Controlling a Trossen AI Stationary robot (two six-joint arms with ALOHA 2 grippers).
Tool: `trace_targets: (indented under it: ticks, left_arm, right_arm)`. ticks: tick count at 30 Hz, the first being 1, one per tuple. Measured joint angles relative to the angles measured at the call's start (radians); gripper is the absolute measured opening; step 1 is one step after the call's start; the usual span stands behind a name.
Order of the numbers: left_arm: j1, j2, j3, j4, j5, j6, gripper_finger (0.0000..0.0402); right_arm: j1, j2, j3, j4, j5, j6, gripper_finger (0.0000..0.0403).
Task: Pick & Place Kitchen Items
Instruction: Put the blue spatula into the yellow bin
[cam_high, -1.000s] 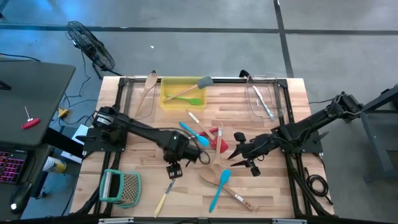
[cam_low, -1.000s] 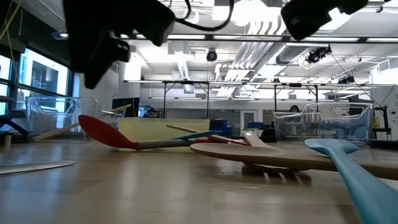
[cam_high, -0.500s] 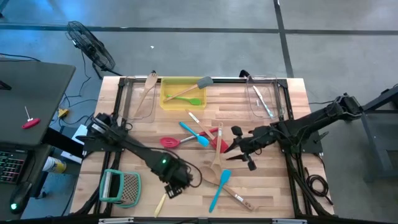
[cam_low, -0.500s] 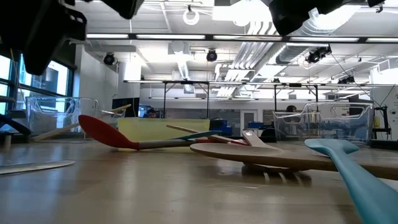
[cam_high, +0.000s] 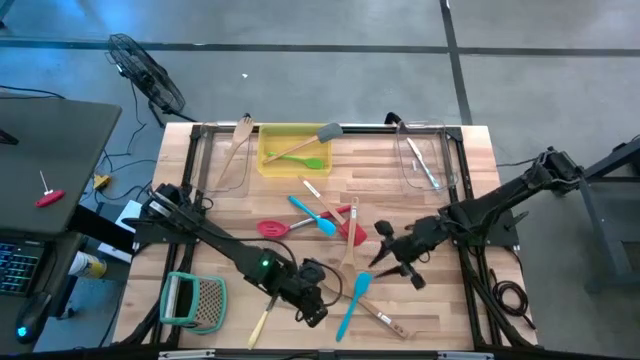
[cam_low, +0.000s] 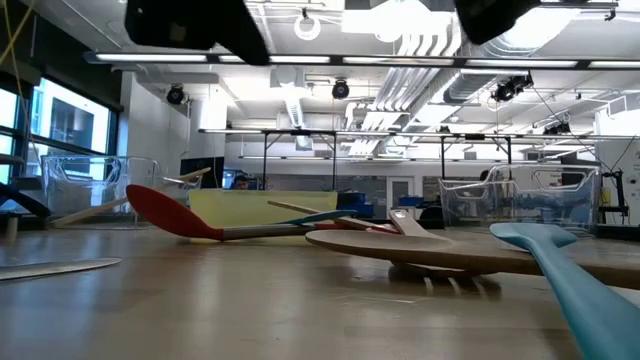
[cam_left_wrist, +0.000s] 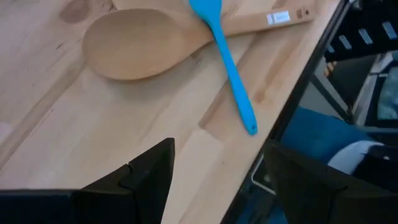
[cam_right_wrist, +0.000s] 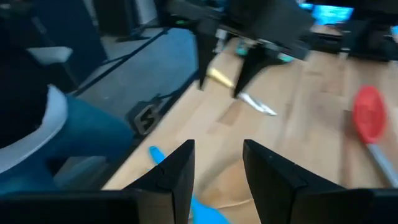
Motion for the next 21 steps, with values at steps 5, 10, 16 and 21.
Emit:
trace_targets:
  ticks: [5,10,16,21]
  left_arm:
    - [0.0,0.029,-0.001,0.072,-0.01,0.001,0.0242]
    - [0.0,0.054,-0.001,0.155,-0.031,-0.012,0.0242]
    - [0.008,0.11,0.0,0.259,-0.034,-0.025,0.0242]
    - [0.032,0.114,0.0,0.275,-0.006,0.027,0.0242]
  right_arm:
    - [0.113,0.0,0.0,0.0,0.004,0.021,0.0128]
    - [0.235,0.0,0.001,-0.011,0.027,0.057,0.0128]
    - [0.346,0.0,0.001,-0.015,0.147,0.063,0.0128]
    - [0.388,0.0,0.001,-0.015,0.198,0.105,0.0128]
